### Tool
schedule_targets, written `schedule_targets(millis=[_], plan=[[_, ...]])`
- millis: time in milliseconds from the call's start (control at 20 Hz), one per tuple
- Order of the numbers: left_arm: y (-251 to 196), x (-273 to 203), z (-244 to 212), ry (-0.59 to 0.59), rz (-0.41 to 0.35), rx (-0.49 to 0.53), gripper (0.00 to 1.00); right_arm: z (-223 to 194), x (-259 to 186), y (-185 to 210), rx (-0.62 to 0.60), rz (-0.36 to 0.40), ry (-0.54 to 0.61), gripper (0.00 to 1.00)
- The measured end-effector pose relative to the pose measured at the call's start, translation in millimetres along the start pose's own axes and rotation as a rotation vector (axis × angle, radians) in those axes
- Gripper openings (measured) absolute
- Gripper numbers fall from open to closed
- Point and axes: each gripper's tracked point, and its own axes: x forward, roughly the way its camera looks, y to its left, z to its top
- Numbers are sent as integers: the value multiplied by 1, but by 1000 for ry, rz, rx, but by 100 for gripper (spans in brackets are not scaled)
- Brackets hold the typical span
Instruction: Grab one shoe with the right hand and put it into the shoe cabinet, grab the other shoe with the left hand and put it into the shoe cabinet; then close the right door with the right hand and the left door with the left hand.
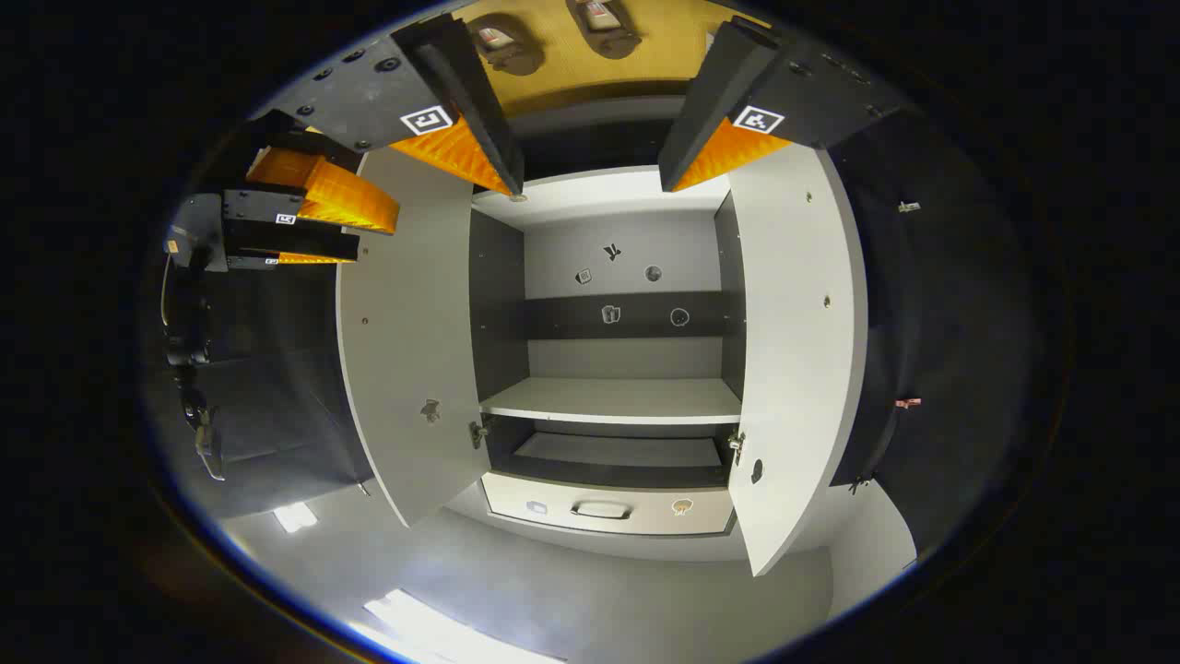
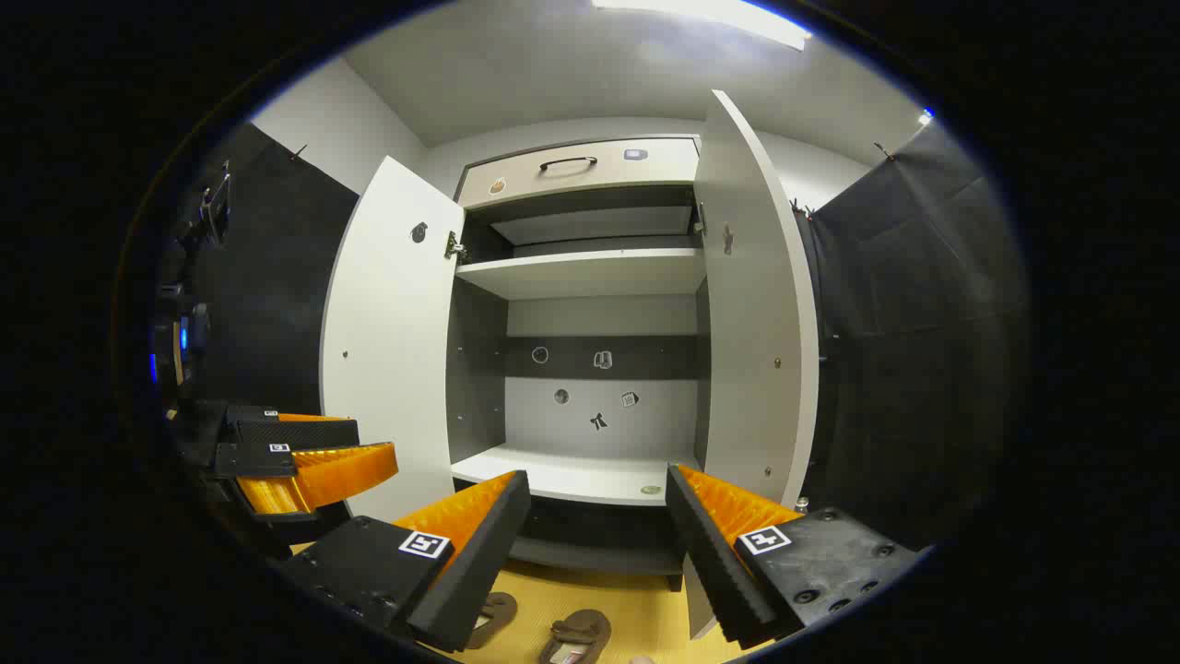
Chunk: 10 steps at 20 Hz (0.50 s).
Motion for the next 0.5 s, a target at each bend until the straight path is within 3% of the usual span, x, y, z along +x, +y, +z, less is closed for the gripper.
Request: schedule_targets(millis=[500], plan=[[-9,-1,-2,-3,-43,16,91,9,-4,-3,-7,-19,-23,98]])
